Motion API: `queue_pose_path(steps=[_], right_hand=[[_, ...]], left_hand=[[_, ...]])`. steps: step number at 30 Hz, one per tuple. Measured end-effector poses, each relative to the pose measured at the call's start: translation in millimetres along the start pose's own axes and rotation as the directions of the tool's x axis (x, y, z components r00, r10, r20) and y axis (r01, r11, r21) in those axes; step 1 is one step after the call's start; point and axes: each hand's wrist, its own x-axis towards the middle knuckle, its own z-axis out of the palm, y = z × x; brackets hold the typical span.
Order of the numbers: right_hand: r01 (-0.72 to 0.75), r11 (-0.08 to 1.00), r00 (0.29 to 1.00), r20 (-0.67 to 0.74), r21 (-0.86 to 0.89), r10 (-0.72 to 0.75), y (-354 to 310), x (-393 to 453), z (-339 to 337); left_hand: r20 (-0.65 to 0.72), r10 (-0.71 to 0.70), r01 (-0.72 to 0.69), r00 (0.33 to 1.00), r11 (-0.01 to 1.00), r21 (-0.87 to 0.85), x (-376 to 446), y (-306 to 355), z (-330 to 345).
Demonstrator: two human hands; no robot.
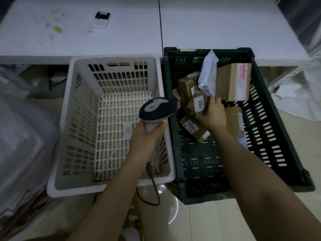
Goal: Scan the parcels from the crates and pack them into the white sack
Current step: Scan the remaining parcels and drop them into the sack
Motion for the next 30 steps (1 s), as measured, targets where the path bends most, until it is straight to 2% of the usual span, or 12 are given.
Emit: queue_pose_path(steps=[4,8,11,13,18,23,26,30], right_hand=[[-0.003,0.945,0.988,-0.147,0.326,0.054,-0.3,-50.3,-32.2],[0.153,0.858,0.964,-0.263,0.49,-0.022,-8.5,-115.3,-61.3],[0.34,0.833,0.926,-0.31,0.437,-0.215,-15.3,-166.0,-74.9],[0.444,0.822,0.89,-0.286,0.356,-0.356,-14.5,-192.7,-75.4],[0.534,0.84,0.832,-0.234,0.092,-0.503,-12.2,-236.5,-61.5],[0.492,0.868,0.852,-0.237,0.062,-0.466,-13.5,-265.9,-44.5],[0.421,0.888,0.899,-0.22,0.187,-0.38,-19.0,-270.7,-44.1],[0.217,0.906,0.97,-0.186,0.363,-0.157,-43.5,-261.7,-59.8]], left_hand=[[-0.05,0.025,-0.026,0.998,1.0,-0.018,-20.0,3.0,-0.1],[-0.092,0.029,-0.03,0.995,1.0,-0.007,-49.5,1.1,-3.0],[-0.097,0.088,-0.086,0.991,0.996,0.021,-73.0,2.0,-8.9],[-0.1,0.121,-0.119,0.988,0.993,0.022,-88.9,3.6,-13.2],[-0.079,0.133,-0.133,0.988,0.991,0.005,-118.6,-1.7,-18.1],[0.016,0.059,-0.06,0.998,0.998,0.033,-128.0,-18.8,-24.0],[0.063,0.047,-0.049,0.997,0.998,0.028,-129.2,-24.4,-25.6],[0.108,0.049,-0.053,0.993,0.998,0.034,-131.8,-24.0,-24.8]])
